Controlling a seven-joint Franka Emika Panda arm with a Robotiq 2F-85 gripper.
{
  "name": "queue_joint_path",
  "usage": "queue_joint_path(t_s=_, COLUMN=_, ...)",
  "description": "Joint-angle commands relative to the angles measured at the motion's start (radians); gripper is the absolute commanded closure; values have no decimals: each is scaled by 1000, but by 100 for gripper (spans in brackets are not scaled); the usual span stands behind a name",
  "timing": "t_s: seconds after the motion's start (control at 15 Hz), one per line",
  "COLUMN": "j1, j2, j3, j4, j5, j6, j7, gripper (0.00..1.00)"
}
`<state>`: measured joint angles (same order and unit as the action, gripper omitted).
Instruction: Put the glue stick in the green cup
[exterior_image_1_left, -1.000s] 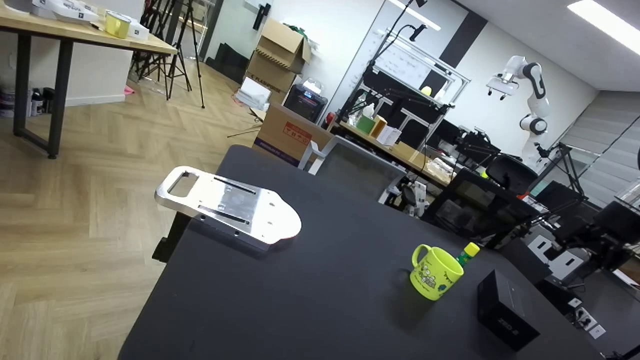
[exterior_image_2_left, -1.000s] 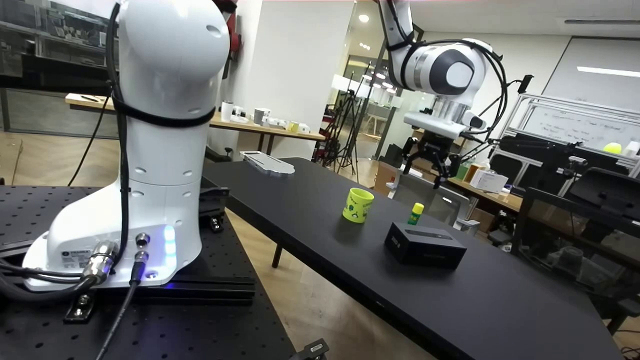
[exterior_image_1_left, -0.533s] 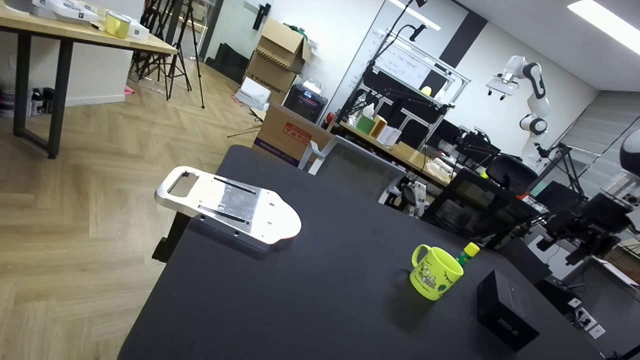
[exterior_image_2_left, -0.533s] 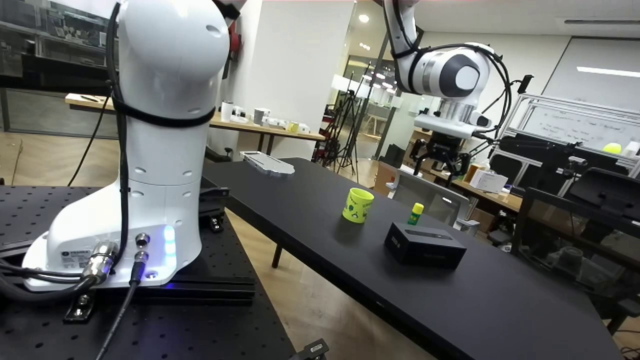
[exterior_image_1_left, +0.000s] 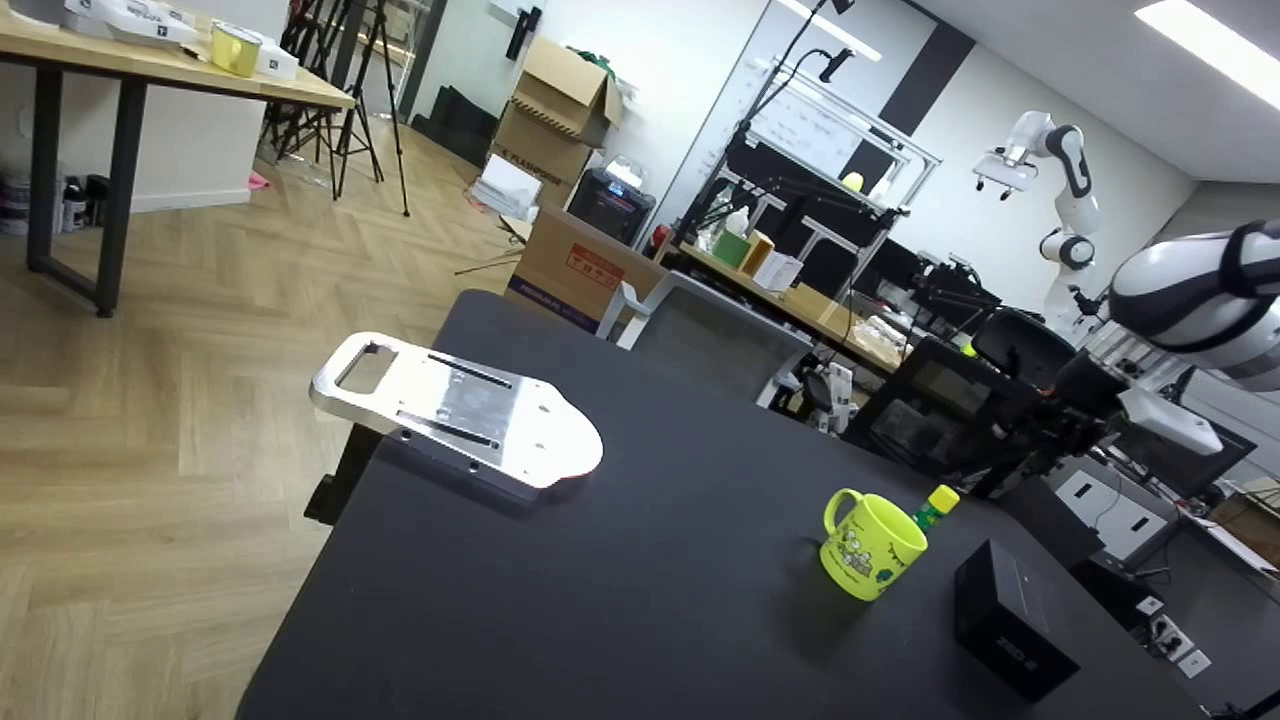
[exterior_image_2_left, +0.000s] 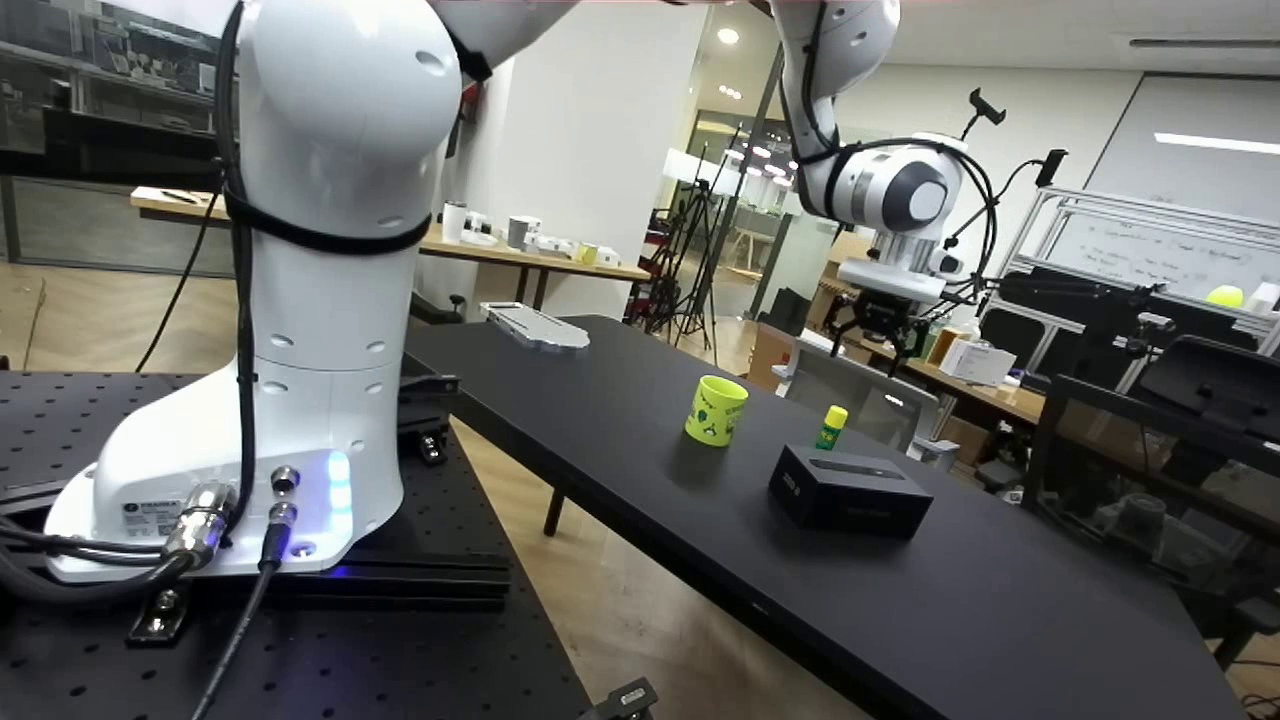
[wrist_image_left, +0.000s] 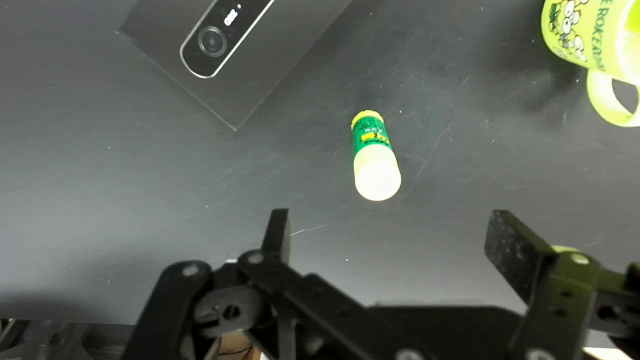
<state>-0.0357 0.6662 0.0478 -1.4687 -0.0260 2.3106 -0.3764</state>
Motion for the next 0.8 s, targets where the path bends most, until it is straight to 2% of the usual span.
queue_joint_path(t_s=0.0, j1=-8, j2=175, j3=16, j4=239, j5=-9, j6=-102, j7=-22, gripper=0)
queue_joint_path(t_s=0.33, j1=-14, j2=319, j3=23, j4=423, j5=-1, j6=-232, j7=-39, gripper=0)
queue_joint_path(t_s=0.67, j1=-5, j2=417, j3=29, j4=556, j5=-2, j6=-339, j7=-57, gripper=0)
queue_joint_path(t_s=0.73, j1=-2, j2=432, j3=27, j4=578, j5=-3, j6=-358, j7=-52, gripper=25)
